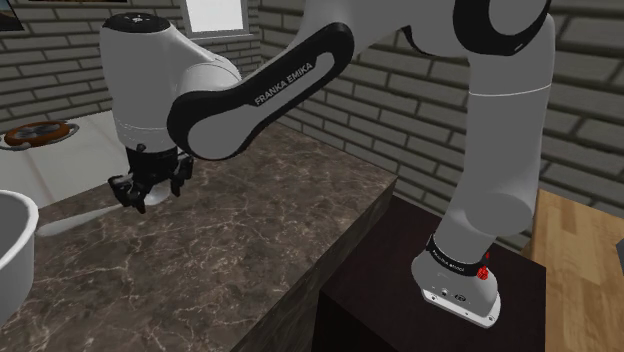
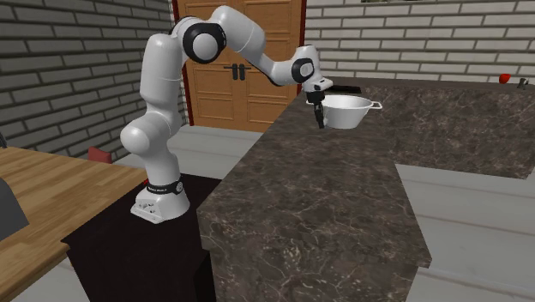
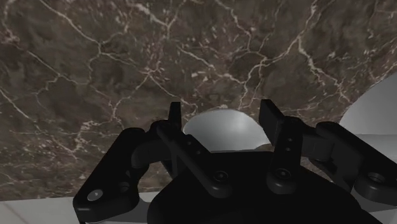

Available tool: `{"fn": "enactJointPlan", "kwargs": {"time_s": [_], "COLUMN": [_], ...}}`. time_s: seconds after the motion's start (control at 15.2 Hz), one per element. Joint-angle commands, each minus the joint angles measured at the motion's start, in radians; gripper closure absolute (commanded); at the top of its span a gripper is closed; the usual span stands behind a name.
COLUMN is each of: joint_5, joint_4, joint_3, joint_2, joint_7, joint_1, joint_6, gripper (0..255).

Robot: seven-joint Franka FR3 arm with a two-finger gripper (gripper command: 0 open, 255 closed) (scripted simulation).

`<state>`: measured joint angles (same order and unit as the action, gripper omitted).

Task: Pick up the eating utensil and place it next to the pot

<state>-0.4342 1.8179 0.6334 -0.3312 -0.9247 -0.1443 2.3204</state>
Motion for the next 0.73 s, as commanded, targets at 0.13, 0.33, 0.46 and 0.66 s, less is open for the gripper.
{"fn": "enactJointPlan", "kwargs": {"time_s": [0.13, 0.33, 0.46, 0.66], "joint_5": [-0.030, -0.054, -0.070, -0.095], "joint_4": [0.020, 0.034, 0.042, 0.052], "joint_3": [-0.015, -0.027, -0.035, -0.050], "joint_2": [-0.028, -0.048, -0.062, -0.084], "joint_7": [-0.022, -0.041, -0.054, -0.074], "joint_1": [-0.009, -0.017, -0.023, -0.033], "joint_6": [0.039, 0.069, 0.088, 0.116], "gripper": [255, 255, 255, 255]}}
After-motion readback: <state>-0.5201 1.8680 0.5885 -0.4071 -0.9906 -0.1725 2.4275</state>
